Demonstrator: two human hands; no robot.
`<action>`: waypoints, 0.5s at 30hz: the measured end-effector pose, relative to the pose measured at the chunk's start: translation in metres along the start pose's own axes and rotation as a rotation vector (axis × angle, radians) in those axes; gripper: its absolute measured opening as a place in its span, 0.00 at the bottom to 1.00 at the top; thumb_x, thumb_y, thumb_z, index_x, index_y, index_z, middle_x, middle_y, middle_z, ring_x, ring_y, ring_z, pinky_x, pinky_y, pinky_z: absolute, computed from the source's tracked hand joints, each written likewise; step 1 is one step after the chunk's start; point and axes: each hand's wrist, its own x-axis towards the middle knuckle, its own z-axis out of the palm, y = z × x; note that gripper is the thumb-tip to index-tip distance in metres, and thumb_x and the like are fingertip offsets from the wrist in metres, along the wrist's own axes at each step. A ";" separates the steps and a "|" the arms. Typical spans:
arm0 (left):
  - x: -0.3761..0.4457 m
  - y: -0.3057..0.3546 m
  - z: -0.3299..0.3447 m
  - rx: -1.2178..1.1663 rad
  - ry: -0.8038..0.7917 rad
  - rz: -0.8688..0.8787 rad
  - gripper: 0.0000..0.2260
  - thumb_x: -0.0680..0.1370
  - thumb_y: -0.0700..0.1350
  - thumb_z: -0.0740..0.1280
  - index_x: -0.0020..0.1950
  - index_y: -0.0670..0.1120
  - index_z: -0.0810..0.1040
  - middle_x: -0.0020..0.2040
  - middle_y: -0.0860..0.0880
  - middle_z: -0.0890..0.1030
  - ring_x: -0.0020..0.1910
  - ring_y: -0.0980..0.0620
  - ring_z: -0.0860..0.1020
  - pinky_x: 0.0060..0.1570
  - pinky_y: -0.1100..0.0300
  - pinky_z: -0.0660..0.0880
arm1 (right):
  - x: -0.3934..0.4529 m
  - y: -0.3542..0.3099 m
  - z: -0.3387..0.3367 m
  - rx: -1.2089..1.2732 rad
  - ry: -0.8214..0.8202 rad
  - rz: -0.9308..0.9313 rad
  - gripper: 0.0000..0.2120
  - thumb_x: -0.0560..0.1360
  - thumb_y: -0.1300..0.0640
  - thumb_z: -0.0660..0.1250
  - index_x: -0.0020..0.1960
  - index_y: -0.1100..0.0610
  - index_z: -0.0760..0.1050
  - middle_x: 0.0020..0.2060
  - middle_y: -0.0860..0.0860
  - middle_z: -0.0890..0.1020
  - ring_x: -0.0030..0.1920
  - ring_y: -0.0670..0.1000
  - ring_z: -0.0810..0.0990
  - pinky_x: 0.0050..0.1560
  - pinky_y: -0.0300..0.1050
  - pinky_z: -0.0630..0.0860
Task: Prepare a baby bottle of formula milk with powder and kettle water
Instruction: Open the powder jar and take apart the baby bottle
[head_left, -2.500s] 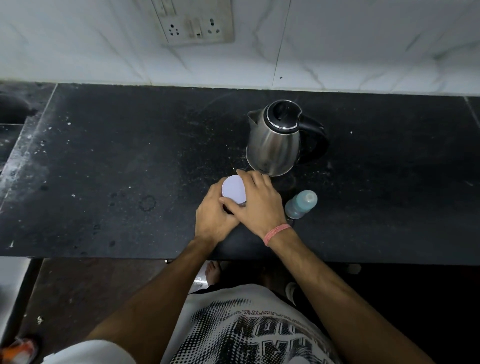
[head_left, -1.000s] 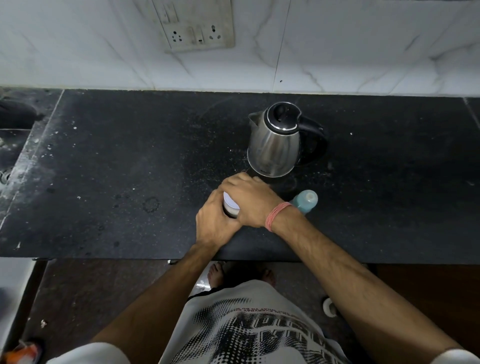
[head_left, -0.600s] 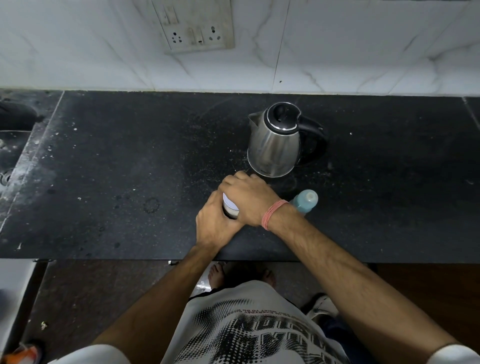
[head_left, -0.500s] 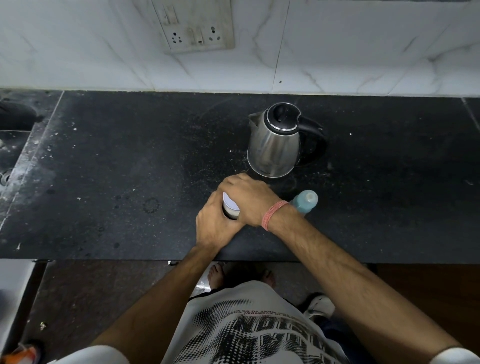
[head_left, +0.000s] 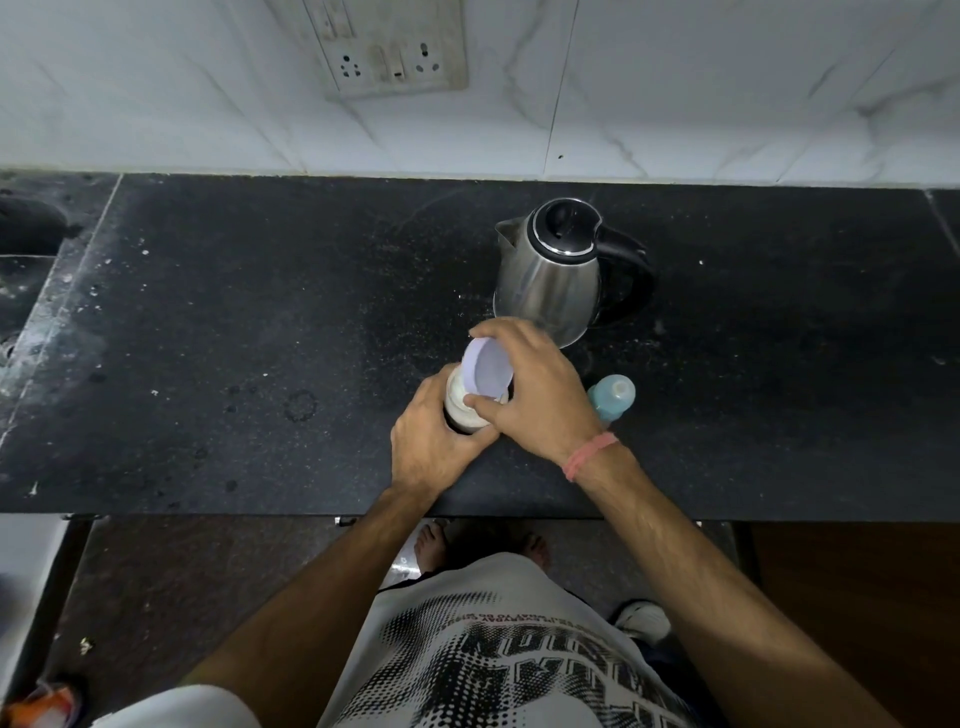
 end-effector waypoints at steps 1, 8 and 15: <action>0.000 0.000 0.000 0.003 -0.002 0.011 0.39 0.71 0.68 0.84 0.79 0.63 0.74 0.70 0.65 0.80 0.63 0.63 0.81 0.59 0.52 0.82 | -0.008 0.005 0.003 0.073 0.075 0.021 0.36 0.71 0.54 0.86 0.75 0.49 0.76 0.74 0.43 0.74 0.73 0.46 0.75 0.71 0.42 0.77; -0.005 -0.003 0.000 -0.010 -0.006 0.001 0.42 0.70 0.72 0.83 0.81 0.67 0.72 0.75 0.64 0.78 0.71 0.61 0.79 0.66 0.53 0.79 | -0.062 0.041 0.031 0.219 0.363 0.142 0.33 0.68 0.52 0.89 0.63 0.52 0.73 0.62 0.45 0.74 0.63 0.47 0.79 0.62 0.47 0.82; -0.009 -0.006 0.002 -0.015 0.022 0.001 0.41 0.69 0.73 0.83 0.79 0.67 0.73 0.74 0.67 0.74 0.69 0.65 0.78 0.65 0.54 0.81 | -0.088 0.065 0.048 0.024 0.334 0.209 0.25 0.69 0.46 0.88 0.51 0.49 0.74 0.70 0.44 0.83 0.68 0.48 0.76 0.60 0.37 0.74</action>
